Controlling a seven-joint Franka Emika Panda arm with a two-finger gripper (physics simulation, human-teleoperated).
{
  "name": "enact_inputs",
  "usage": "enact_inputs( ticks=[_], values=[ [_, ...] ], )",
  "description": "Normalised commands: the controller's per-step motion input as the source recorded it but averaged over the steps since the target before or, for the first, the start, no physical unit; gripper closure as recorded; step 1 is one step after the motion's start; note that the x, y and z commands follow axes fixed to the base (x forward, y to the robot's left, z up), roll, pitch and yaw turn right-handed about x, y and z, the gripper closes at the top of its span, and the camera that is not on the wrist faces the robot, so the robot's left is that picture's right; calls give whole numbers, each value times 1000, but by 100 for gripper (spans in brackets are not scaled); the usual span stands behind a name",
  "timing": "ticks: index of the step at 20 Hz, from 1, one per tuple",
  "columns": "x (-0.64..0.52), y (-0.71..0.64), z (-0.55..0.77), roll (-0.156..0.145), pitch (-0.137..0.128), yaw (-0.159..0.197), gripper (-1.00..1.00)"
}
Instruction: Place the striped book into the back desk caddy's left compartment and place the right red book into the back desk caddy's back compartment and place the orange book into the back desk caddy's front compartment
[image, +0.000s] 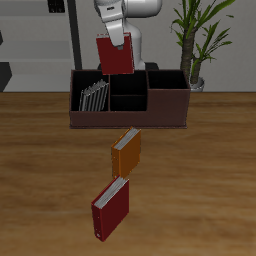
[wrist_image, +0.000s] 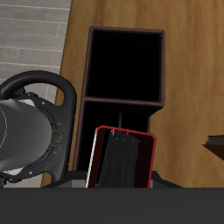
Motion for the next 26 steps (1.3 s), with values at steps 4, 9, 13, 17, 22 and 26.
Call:
enact_inputs(
  ticks=[4,9,13,17,22,26],
  values=[
    [-84,69,-67,63,-26,143,100],
    [-18,102,-75,43,17,47,100],
    [-17,108,-34,47,-11,39,100],
    [10,106,-6,36,-9,14,100],
    [-94,100,-33,40,-1,-6,100],
    [-88,143,-39,32,7,-16,100]
  ],
)
